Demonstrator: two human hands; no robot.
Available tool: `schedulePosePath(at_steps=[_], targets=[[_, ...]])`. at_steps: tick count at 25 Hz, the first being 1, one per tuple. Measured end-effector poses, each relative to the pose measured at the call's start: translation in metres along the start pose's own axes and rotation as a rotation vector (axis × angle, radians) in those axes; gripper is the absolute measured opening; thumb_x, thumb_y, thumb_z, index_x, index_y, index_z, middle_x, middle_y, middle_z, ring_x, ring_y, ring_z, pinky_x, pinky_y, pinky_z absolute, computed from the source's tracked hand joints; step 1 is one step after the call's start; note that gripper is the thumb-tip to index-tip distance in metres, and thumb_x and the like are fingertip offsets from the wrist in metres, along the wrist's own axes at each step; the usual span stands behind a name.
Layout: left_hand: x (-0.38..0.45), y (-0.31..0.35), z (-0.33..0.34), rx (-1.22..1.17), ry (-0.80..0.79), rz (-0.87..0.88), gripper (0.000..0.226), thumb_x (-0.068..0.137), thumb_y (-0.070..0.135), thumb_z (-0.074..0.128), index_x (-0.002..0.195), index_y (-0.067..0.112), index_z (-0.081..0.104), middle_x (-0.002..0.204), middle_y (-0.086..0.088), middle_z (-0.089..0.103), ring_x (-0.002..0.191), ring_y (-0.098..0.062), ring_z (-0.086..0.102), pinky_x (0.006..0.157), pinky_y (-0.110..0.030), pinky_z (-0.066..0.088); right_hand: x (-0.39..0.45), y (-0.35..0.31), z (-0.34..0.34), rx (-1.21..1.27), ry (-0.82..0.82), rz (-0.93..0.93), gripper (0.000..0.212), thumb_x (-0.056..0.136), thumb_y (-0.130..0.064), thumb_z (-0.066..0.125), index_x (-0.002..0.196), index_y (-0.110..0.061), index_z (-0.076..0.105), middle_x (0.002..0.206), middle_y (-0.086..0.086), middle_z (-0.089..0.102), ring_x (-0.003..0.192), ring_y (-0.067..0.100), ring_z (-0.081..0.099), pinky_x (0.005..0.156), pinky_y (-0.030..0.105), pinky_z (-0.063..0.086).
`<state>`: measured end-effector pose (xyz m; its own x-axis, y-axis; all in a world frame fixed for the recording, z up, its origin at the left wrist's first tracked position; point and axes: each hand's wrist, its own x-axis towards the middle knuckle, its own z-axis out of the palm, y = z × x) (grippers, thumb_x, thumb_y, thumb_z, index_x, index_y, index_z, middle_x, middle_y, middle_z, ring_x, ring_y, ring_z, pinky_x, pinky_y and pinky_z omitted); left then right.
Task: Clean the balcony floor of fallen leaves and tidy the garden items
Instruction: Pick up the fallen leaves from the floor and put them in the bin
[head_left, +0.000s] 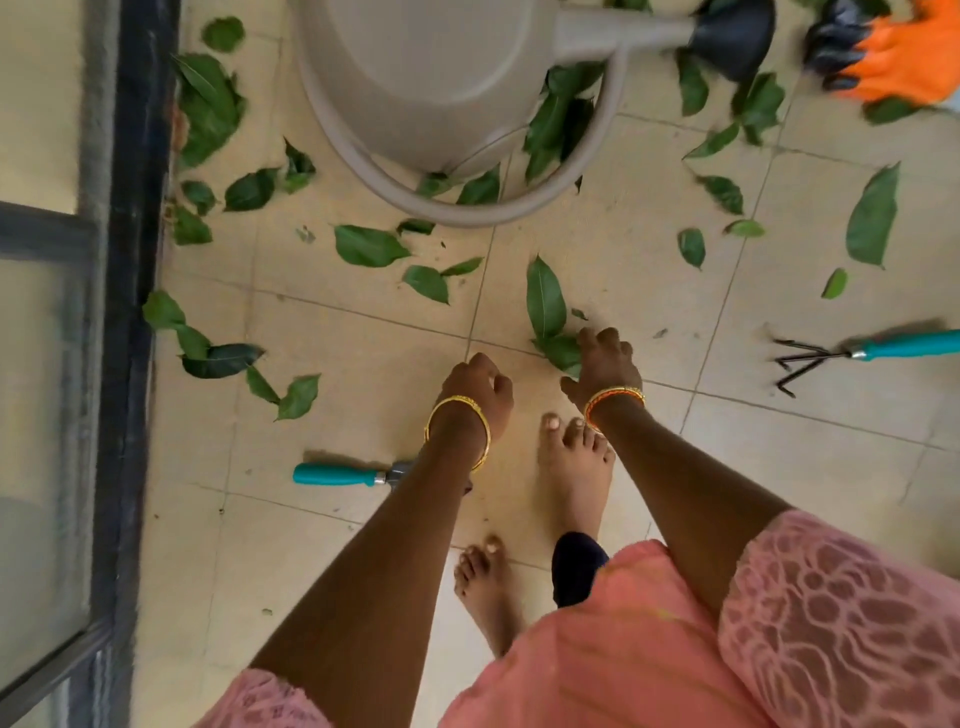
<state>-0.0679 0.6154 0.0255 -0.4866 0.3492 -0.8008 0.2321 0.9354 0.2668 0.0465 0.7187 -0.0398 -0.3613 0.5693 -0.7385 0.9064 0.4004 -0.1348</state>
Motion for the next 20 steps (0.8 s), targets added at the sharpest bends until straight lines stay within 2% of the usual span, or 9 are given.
schedulePosePath(at_steps=[2, 7, 8, 10, 12, 14, 16, 17, 20], targets=[[0.011, -0.003, 0.007, -0.045, -0.017, -0.033, 0.024, 0.096, 0.021, 0.048, 0.112, 0.007, 0.059, 0.112, -0.018, 0.063, 0.103, -0.032, 0.058, 0.084, -0.036, 0.047, 0.002, 0.003, 0.015, 0.026, 0.052, 0.002, 0.063, 0.079, -0.020, 0.071, 0.132, -0.011, 0.040, 0.132, 0.018, 0.036, 0.116, 0.035, 0.039, 0.089, 0.044, 0.049], [0.017, -0.004, 0.012, -0.222, -0.060, -0.155, 0.025, 0.097, 0.022, 0.046, 0.114, 0.009, 0.058, 0.110, -0.015, 0.063, 0.096, -0.029, 0.058, 0.077, -0.031, 0.046, 0.003, 0.007, 0.017, 0.201, 0.071, -0.101, 0.030, 0.086, -0.003, 0.057, 0.116, -0.008, 0.061, 0.115, 0.018, 0.050, 0.104, 0.035, 0.051, 0.083, 0.036, 0.046], [0.016, -0.002, 0.011, -0.298, -0.074, -0.177, 0.027, 0.097, 0.025, 0.045, 0.116, 0.011, 0.056, 0.113, -0.015, 0.063, 0.097, -0.029, 0.059, 0.078, -0.029, 0.047, 0.003, 0.007, 0.013, 0.226, 0.058, -0.109, 0.027, 0.086, -0.003, 0.057, 0.112, -0.008, 0.065, 0.111, 0.017, 0.053, 0.100, 0.035, 0.054, 0.080, 0.034, 0.046], [0.013, 0.008, 0.003, -0.506, -0.125, -0.219, 0.035, 0.098, 0.037, 0.042, 0.124, 0.016, 0.051, 0.124, -0.013, 0.059, 0.105, -0.031, 0.059, 0.087, -0.037, 0.050, -0.002, 0.001, -0.004, 0.279, 0.017, -0.135, 0.022, 0.084, -0.004, 0.060, 0.104, -0.008, 0.070, 0.103, 0.015, 0.060, 0.093, 0.032, 0.058, 0.077, 0.031, 0.046], [0.006, 0.025, -0.009, -0.727, -0.192, -0.327, 0.047, 0.098, 0.048, 0.038, 0.132, 0.017, 0.045, 0.127, -0.009, 0.055, 0.107, -0.032, 0.060, 0.081, -0.038, 0.053, -0.013, -0.015, -0.028, 0.398, -0.032, -0.171, 0.019, 0.082, -0.004, 0.065, 0.097, -0.010, 0.073, 0.098, 0.011, 0.066, 0.089, 0.026, 0.062, 0.082, 0.031, 0.050], [-0.001, 0.041, -0.024, -0.891, -0.252, -0.453, 0.049, 0.098, 0.052, 0.035, 0.123, 0.014, 0.050, 0.119, -0.010, 0.057, 0.099, -0.028, 0.061, 0.071, -0.035, 0.054, -0.027, -0.036, -0.056, 0.540, -0.112, -0.190, 0.017, 0.080, -0.003, 0.067, 0.094, -0.009, 0.074, 0.090, 0.004, 0.069, 0.081, 0.013, 0.063, 0.083, 0.022, 0.050], [-0.007, 0.052, -0.039, -1.073, -0.260, -0.560, 0.042, 0.101, 0.045, 0.033, 0.104, 0.009, 0.054, 0.107, -0.014, 0.061, 0.093, -0.027, 0.060, 0.072, -0.037, 0.053, -0.040, -0.054, -0.081, 0.619, -0.167, -0.209, 0.016, 0.080, 0.000, 0.067, 0.093, -0.007, 0.073, 0.080, -0.001, 0.066, 0.068, -0.005, 0.060, 0.071, 0.004, 0.045], [-0.009, 0.055, -0.046, -1.162, -0.242, -0.604, 0.039, 0.102, 0.039, 0.031, 0.098, 0.007, 0.054, 0.099, -0.016, 0.063, 0.087, -0.027, 0.061, 0.072, -0.038, 0.053, -0.044, -0.061, -0.093, 0.686, -0.166, -0.212, 0.014, 0.080, 0.002, 0.067, 0.090, -0.005, 0.072, 0.077, 0.000, 0.066, 0.063, -0.008, 0.060, 0.068, 0.003, 0.045], [-0.010, 0.060, -0.069, -1.258, -0.230, -0.661, 0.039, 0.105, 0.028, 0.029, 0.081, 0.005, 0.051, 0.069, -0.013, 0.058, 0.064, -0.022, 0.055, 0.063, -0.035, 0.053, -0.044, -0.077, -0.122, 1.031, -0.261, -0.116, 0.011, 0.080, 0.008, 0.065, 0.080, -0.003, 0.067, 0.074, 0.011, 0.067, 0.061, 0.009, 0.065, 0.068, 0.024, 0.058]])
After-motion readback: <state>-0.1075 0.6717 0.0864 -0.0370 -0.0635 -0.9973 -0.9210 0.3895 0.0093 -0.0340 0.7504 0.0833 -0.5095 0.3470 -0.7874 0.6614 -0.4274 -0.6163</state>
